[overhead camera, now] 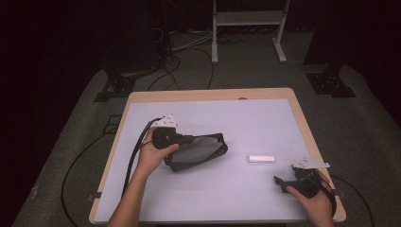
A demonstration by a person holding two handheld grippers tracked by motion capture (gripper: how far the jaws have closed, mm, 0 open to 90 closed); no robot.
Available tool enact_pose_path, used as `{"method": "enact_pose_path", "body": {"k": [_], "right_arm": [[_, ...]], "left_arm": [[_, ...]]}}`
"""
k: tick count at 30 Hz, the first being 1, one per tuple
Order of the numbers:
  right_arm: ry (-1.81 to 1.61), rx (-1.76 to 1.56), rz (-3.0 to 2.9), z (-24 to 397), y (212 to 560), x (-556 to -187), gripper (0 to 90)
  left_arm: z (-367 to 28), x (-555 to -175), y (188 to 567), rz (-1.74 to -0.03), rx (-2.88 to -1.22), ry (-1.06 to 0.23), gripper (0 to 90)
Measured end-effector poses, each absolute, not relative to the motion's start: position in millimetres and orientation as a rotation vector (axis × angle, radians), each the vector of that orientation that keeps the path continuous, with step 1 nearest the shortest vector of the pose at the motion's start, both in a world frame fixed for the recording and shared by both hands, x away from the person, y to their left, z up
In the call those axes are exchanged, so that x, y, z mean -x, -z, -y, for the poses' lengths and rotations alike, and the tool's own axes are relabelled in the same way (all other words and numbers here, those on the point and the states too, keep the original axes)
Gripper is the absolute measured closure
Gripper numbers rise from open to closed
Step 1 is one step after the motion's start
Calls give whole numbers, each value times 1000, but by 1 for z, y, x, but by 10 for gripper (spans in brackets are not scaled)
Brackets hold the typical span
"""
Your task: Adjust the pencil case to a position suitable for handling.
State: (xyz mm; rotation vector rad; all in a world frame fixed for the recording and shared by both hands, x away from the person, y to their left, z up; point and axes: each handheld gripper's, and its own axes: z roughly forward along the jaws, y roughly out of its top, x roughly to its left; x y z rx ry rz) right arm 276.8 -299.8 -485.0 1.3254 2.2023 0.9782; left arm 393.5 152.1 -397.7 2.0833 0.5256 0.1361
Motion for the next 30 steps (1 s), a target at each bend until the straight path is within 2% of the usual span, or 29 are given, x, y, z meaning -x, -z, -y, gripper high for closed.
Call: {"method": "enact_pose_path", "body": {"k": [30], "right_arm": [[-981, -1329, -2202, 300, 485, -277, 112]], "left_arm": [[-100, -369, 403, -245, -2208, 69, 886]]}}
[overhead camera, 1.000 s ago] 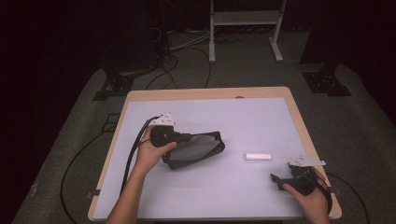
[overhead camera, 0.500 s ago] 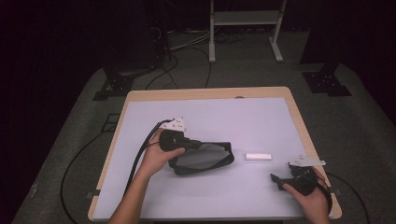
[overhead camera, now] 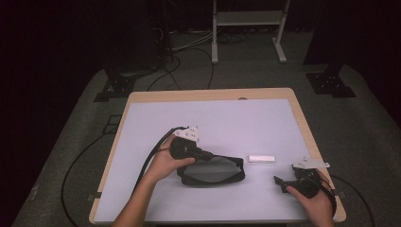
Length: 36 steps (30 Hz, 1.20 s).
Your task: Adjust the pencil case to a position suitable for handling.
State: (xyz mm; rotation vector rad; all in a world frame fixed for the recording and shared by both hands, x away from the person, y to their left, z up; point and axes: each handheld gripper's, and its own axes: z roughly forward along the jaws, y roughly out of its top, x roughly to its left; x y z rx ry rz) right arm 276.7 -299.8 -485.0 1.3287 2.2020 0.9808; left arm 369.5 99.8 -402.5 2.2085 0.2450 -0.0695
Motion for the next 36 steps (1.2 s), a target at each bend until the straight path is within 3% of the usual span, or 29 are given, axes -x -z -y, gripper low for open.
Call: {"method": "enact_pose_path", "body": {"k": [22, 26, 36], "right_arm": [[-981, -1329, -2202, 300, 485, -277, 112], [-981, -1329, -2202, 300, 485, -277, 112], [-981, -1329, -2202, 300, 485, -277, 112]], "left_arm": [[-93, -370, 414, -255, -2238, 92, 851], [-92, -371, 414, -261, -2239, 78, 816], [-97, -371, 409, -312, -2214, 14, 600]]}}
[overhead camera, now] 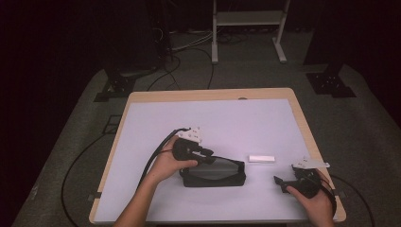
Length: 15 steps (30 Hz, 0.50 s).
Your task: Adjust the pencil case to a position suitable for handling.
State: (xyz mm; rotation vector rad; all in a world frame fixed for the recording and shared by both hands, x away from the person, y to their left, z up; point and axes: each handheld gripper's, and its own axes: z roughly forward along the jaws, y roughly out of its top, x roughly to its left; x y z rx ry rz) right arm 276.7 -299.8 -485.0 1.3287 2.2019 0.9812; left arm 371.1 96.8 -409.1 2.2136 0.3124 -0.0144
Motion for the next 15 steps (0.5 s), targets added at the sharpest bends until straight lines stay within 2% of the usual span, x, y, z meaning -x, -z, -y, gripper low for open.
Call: {"method": "enact_pose_path", "body": {"k": [4, 6, 9, 15], "right_arm": [[-981, -1329, -2202, 300, 485, -277, 112], [-981, -1329, -2202, 300, 485, -277, 112], [-981, -1329, -2202, 300, 485, -277, 112], [-981, -1329, -2203, 300, 485, -277, 111]], "left_arm": [[-102, -371, 403, -342, -2201, -37, 466], [-103, -371, 402, -353, -2198, -49, 438], [-108, -370, 399, -383, -2186, -81, 342], [-121, -367, 393, -483, -2159, -143, 266]]}}
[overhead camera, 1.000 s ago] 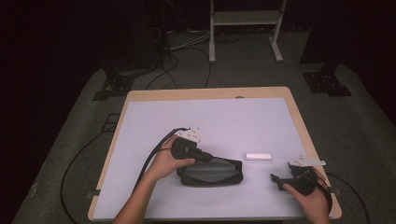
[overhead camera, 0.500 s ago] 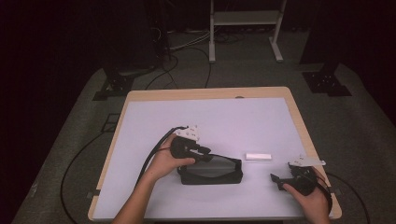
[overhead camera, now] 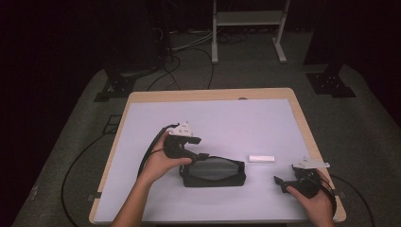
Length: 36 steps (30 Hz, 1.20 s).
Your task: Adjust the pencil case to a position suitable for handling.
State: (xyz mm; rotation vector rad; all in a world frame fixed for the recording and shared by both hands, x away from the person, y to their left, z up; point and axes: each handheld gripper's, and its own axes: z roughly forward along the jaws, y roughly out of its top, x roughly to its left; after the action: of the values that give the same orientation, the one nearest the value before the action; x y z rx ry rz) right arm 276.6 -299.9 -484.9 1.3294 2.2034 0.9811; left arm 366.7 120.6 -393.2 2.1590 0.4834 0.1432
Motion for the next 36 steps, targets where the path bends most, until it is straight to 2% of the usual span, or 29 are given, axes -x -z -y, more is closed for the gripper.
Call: {"method": "enact_pose_path", "body": {"k": [17, 36], "right_arm": [[-982, -1329, -2203, 300, 485, -277, 110], [-983, -1329, -2203, 300, 485, -277, 110]], "left_arm": [[-161, -348, 387, -646, -2131, -247, 120], [-213, -314, 404, -829, -2113, -345, 74]]}}
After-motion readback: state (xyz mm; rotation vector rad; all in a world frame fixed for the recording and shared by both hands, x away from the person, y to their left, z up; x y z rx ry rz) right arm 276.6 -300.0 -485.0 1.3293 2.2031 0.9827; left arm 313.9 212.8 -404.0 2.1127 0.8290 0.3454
